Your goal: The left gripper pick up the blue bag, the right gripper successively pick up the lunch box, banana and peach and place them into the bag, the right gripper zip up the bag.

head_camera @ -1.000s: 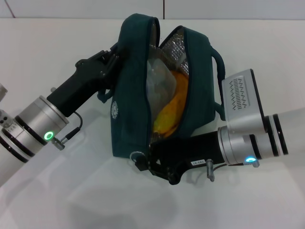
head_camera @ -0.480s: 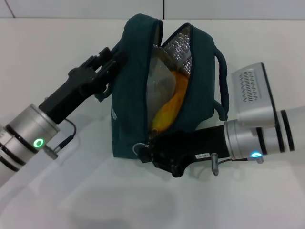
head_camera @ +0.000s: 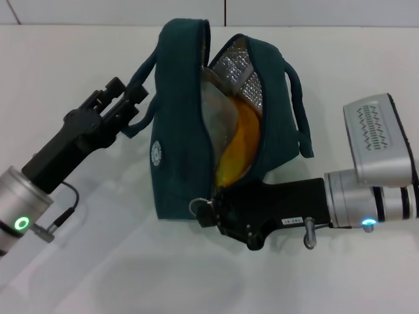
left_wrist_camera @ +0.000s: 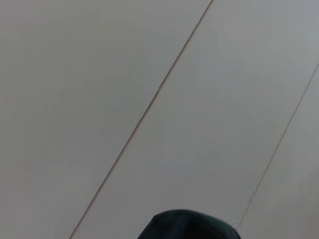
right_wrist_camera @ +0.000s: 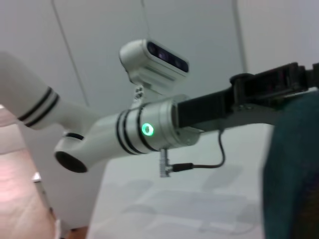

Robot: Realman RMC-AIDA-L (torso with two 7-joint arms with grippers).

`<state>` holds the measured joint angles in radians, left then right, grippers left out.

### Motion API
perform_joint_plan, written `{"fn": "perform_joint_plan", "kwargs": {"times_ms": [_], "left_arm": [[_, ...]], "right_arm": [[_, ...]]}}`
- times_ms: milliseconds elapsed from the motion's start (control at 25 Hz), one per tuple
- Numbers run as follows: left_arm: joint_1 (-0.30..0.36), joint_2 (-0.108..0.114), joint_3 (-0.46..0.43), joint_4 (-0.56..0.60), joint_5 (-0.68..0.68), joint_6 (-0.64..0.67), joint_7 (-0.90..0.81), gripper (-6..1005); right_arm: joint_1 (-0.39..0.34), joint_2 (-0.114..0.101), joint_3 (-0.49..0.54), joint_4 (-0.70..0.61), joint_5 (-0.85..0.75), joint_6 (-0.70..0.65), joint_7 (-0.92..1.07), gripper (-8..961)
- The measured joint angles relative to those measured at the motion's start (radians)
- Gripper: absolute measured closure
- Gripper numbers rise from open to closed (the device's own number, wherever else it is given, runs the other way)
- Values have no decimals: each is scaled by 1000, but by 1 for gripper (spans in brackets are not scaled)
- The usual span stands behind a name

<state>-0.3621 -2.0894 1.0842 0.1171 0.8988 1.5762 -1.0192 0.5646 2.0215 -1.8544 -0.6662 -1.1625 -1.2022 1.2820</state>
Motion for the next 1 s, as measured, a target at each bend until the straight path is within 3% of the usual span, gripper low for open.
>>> {"fn": "perform_joint_plan", "kwargs": {"times_ms": [240,440,680,1000], "left_arm": [[63,0,-6,-4,-17,7,0,335],[108,0,3,-5,-36,28,8,379],[125,4,30,-6,69,-13,96,386],[94,-5,113,-54,167,-35,192,394]], "right_arm": [[13,-9,44,6,-21,-66,-1,920],[16,-9,177,3,-123,-147,0,919],[29,-19,327,7,-231,-213,12,921],[81,-10,367,29,-257,-191,20,923]]}}
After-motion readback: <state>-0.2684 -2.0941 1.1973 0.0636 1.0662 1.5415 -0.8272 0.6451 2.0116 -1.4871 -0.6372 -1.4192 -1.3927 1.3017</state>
